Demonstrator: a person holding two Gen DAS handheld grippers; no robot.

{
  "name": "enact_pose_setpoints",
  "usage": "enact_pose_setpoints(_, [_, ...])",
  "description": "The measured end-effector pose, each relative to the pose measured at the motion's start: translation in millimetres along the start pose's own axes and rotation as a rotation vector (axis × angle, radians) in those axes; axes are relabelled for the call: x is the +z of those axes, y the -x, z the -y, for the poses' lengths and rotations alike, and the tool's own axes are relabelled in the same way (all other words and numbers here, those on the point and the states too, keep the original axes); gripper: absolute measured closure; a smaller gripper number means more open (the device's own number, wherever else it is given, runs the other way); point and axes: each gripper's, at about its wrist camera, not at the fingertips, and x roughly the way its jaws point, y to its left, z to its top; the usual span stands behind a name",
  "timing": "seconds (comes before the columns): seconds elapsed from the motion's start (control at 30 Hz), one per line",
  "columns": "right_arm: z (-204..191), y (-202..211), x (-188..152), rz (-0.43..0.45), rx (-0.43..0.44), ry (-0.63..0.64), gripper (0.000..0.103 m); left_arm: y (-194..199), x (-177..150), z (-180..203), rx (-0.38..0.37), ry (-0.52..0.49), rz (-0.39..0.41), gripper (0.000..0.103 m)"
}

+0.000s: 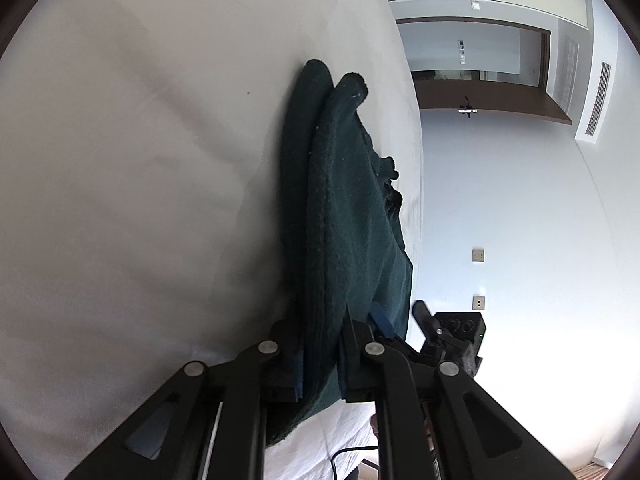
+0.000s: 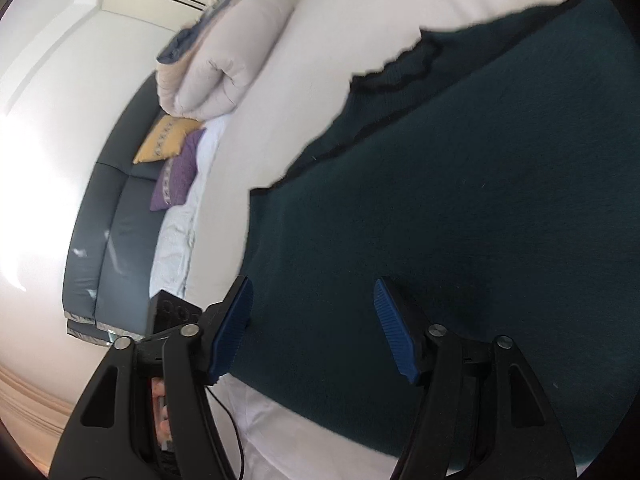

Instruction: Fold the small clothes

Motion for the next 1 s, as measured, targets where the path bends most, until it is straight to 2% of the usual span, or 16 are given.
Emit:
enact_pose_setpoints(0.07, [7.1, -15.0, -1.2, -0.013, -0.018, 0.011, 0.036, 1.3, 0.0, 2.8, 0.001, -0.003, 0.006, 0.092])
enact_pose_setpoints(0.13, [11.7, -16.0, -1.6, 0.012, 0.017, 0.017, 0.035, -0.3, 0.0, 9.6, 0.012, -0.014, 0.013, 0.092])
enact_pose_setpoints(0.23, [18.0, -13.0, 0.8, 0.005, 0.067, -0.005, 0.035, 2.4, -2.8, 28.6, 0.034, -0.045, 0.027, 0.092])
enact_pose_setpoints(0.43, [39.7, 17.1, 10.4, 0.026, 0.180, -0.113, 0.032, -20.4, -16.4, 115.8, 0.109, -0.242, 0.043, 0.092])
enact_pose_setpoints(0.53, [55.2, 37.6, 18.1, 0.046, 0.239, -0.152, 0.030, -60.1, -34.2, 170.2, 0.122, -0.368, 0.017, 0.092])
enact_pose_setpoints(0.63, [79.4, 63.7, 29.6, 0.085, 0.329, -0.228, 0.028, -115.5, -56.4, 209.7, 0.167, -0.499, -0.022, 0.092])
enact_pose_setpoints(0.7, [94.6, 81.1, 35.6, 0.129, 0.381, -0.274, 0.020, -149.7, -67.4, 214.7, 0.177, -0.531, -0.065, 0.092])
enact_pose_setpoints(0.77, [111.7, 99.2, 42.3, 0.175, 0.410, -0.318, 0.016, -186.3, -75.9, 209.6, 0.204, -0.554, -0.102, 0.091])
enact_pose_setpoints(0.83, [126.8, 109.3, 48.6, 0.188, 0.420, -0.346, 0.016, -218.7, -82.6, 194.0, 0.243, -0.551, -0.150, 0.086])
enact_pose_setpoints(0.87, [132.3, 110.7, 50.4, 0.182, 0.427, -0.357, 0.016, -227.9, -85.0, 186.1, 0.262, -0.534, -0.172, 0.080])
enact_pose_setpoints(0.93, [142.3, 109.8, 52.3, 0.159, 0.447, -0.381, 0.016, -230.7, -92.9, 179.0, 0.244, -0.533, -0.181, 0.073])
enact_pose_setpoints(1.0, [143.8, 109.1, 54.5, 0.148, 0.443, -0.379, 0.016, -219.6, -97.4, 182.8, 0.214, -0.569, -0.168, 0.049])
